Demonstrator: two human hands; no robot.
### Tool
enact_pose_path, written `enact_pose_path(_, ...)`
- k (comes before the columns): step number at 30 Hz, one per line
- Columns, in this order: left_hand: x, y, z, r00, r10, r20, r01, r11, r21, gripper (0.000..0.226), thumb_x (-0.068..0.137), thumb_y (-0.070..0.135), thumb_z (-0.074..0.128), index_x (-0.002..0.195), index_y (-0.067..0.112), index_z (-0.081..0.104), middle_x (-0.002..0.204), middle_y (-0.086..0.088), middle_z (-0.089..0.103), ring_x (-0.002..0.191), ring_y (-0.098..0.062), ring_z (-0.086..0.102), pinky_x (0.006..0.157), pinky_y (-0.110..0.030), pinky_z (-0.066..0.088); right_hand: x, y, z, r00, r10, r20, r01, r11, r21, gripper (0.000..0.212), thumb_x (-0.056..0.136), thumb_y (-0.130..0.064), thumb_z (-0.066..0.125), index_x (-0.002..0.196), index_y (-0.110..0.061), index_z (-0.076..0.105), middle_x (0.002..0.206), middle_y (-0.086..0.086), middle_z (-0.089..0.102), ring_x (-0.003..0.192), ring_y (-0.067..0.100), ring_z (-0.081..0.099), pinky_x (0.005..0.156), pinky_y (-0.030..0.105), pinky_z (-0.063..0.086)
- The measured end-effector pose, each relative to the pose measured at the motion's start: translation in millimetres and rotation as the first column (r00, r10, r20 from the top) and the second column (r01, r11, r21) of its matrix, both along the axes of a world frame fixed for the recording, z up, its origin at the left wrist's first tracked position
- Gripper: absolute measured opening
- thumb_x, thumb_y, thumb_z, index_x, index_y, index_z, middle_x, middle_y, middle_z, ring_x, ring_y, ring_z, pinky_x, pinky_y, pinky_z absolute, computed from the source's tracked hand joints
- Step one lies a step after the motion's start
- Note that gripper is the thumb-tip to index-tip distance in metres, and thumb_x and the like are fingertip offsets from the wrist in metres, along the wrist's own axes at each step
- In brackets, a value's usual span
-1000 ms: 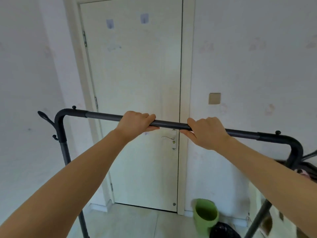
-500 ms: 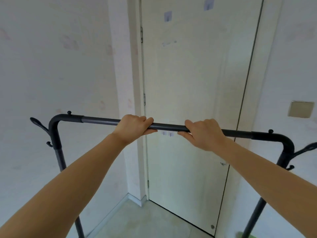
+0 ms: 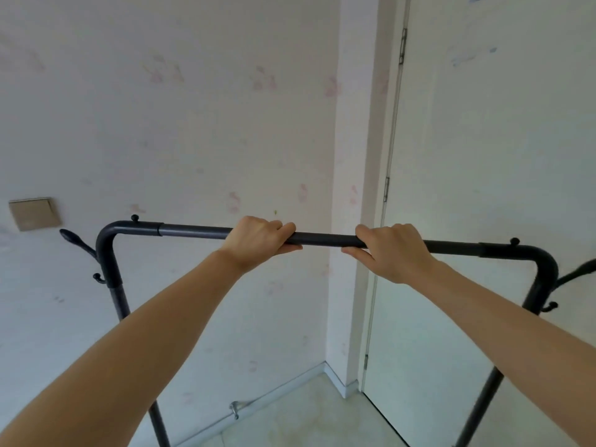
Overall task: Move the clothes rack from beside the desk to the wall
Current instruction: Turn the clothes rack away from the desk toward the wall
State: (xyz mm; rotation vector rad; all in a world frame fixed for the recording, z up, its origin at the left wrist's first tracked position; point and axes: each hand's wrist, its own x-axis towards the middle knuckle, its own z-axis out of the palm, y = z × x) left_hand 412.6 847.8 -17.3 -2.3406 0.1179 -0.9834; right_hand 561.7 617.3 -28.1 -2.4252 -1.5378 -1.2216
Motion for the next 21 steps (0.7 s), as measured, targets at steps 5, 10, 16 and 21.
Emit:
enact_pose_path(5, -15.4, 33.7, -4.5, 0.993, 0.115, -0.013, -0.114, 0.993, 0.006, 0.037, 0.088, 0.044, 0.061, 0.073, 0.010, 0.054, 0.046, -0.002, 0.047, 0.031, -0.023, 0.038, 0.036, -0.023, 0.024, 11.7, 52.7, -6.3, 0.991, 0.125, -0.041, -0.124, 0.992, 0.007, 0.050, 0.087, -0.064, 0.024, 0.076, -0.018, 0.039, 0.044, -0.004, 0.047, 0.034, 0.022, 0.042, 0.042, 0.026, 0.031)
enact_pose_path(10, -34.6, 79.3, -9.3, 0.982, 0.189, -0.030, -0.189, 0.982, 0.008, 0.039, 0.089, 0.044, 0.058, 0.070, 0.011, 0.051, 0.044, -0.001, 0.043, 0.031, -0.021, 0.034, 0.036, -0.022, 0.022, 11.2, 111.8, -13.3, 0.974, 0.214, -0.071, -0.215, 0.977, -0.004, 0.048, 0.088, -0.063, 0.028, 0.076, -0.018, 0.036, 0.047, -0.002, 0.049, 0.037, 0.024, 0.042, 0.043, 0.028, 0.033)
enact_pose_path(16, -55.6, 148.1, -8.2, 0.970, 0.240, -0.034, -0.240, 0.971, 0.001, 0.039, 0.090, 0.043, 0.057, 0.070, 0.010, 0.051, 0.044, -0.002, 0.042, 0.031, -0.022, 0.033, 0.036, -0.022, 0.024, 3.6, 196.0, -15.9, 0.951, 0.300, -0.077, -0.300, 0.954, 0.012, 0.048, 0.087, -0.062, 0.029, 0.075, -0.016, 0.036, 0.046, 0.000, 0.049, 0.038, 0.028, 0.040, 0.044, 0.029, 0.033)
enact_pose_path(21, -67.8, 211.3, -4.8, 0.957, 0.289, -0.035, -0.288, 0.957, 0.022, 0.039, 0.089, 0.044, 0.058, 0.070, 0.011, 0.052, 0.043, -0.002, 0.044, 0.031, -0.022, 0.036, 0.037, -0.022, 0.024, 0.3, 268.1, -17.4, 0.937, 0.342, -0.066, -0.342, 0.940, 0.022, 0.049, 0.086, -0.064, 0.025, 0.074, -0.017, 0.037, 0.044, -0.001, 0.049, 0.036, 0.026, 0.039, 0.041, 0.027, 0.030)
